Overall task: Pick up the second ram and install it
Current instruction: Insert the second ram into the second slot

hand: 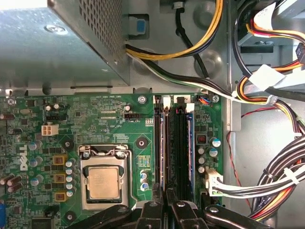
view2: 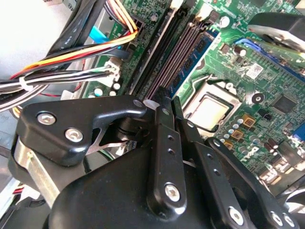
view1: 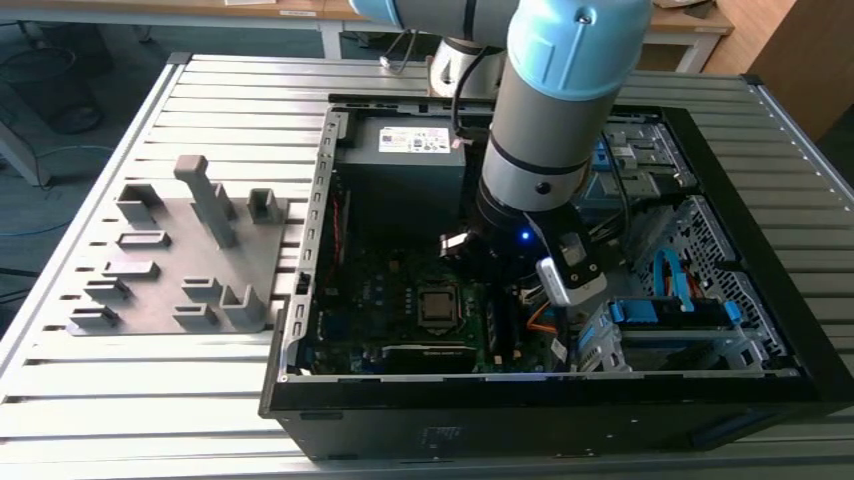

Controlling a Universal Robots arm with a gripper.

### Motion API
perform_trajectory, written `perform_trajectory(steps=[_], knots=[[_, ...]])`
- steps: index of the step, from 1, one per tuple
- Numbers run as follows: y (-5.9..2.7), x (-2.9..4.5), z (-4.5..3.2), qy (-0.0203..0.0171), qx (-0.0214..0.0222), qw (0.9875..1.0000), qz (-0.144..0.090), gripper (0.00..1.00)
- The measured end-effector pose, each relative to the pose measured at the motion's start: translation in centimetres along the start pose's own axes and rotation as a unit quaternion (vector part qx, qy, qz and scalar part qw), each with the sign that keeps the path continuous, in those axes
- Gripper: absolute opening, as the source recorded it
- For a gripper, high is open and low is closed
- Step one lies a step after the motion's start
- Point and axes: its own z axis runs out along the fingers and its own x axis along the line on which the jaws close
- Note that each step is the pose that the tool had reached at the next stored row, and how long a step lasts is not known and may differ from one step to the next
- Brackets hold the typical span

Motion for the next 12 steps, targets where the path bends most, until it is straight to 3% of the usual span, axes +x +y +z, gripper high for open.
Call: perform_trajectory(steps=[5,12], knots=[[-0.48,-0.02,-0.09,0.0,0.0,1.0,0.0,0.14],[-0.47,-0.4,-0.09,0.0,0.0,1.0,0.001,0.14]])
